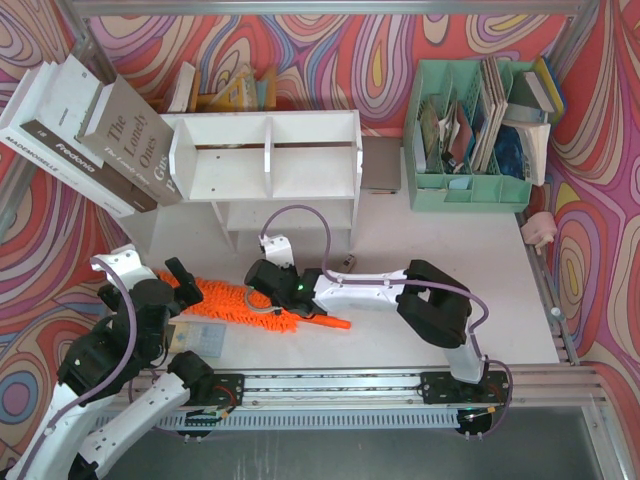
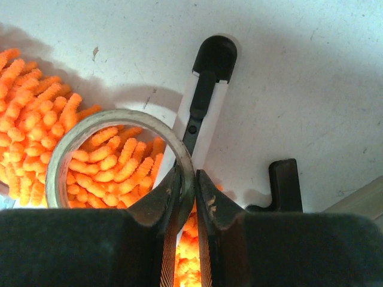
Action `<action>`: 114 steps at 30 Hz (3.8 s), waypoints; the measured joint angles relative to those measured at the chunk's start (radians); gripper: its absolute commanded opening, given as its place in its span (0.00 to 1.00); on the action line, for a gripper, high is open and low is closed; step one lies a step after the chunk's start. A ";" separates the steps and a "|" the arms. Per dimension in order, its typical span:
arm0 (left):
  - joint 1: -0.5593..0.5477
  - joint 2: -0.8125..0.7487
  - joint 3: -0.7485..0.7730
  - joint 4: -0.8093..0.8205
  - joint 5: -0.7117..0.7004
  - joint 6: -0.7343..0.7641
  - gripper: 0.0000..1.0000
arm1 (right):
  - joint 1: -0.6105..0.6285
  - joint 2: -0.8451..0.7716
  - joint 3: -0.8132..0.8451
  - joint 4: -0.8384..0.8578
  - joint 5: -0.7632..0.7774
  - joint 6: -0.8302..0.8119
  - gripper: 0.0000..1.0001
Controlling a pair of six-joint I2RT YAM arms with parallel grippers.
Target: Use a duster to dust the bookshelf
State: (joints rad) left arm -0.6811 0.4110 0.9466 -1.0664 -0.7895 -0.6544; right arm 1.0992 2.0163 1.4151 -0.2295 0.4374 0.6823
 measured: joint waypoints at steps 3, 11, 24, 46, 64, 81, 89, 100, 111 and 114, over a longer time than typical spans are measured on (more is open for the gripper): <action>0.000 0.000 0.000 0.000 0.000 0.000 0.97 | 0.000 0.001 0.004 -0.018 0.010 0.010 0.19; 0.000 0.000 0.000 0.000 0.000 0.000 0.97 | 0.000 0.001 0.005 -0.039 0.045 0.034 0.17; 0.000 0.005 0.000 0.008 0.004 0.001 0.97 | -0.068 -0.067 -0.006 -0.076 0.146 0.049 0.17; 0.000 0.010 0.000 0.014 0.004 0.001 0.97 | -0.146 -0.074 -0.068 -0.091 0.301 0.055 0.45; 0.000 0.009 0.000 0.014 0.004 0.001 0.97 | -0.088 -0.155 -0.079 -0.068 0.133 0.030 0.55; 0.000 0.002 0.000 0.014 0.004 0.001 0.97 | -0.067 -0.029 0.009 -0.060 -0.017 0.025 0.59; 0.000 0.002 0.000 0.014 0.004 0.001 0.97 | -0.067 0.046 0.066 -0.071 -0.041 0.013 0.59; 0.000 0.002 0.000 0.014 0.004 0.001 0.97 | -0.067 0.127 0.162 -0.136 -0.049 0.012 0.40; 0.000 0.002 -0.001 0.014 0.004 0.001 0.97 | -0.067 0.113 0.146 -0.146 -0.032 0.025 0.21; 0.000 0.002 -0.001 0.014 0.004 0.001 0.97 | -0.067 0.084 0.117 -0.146 -0.023 0.026 0.19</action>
State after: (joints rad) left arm -0.6811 0.4133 0.9459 -1.0519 -0.7856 -0.6537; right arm 1.0325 2.1006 1.5326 -0.3756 0.4141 0.7078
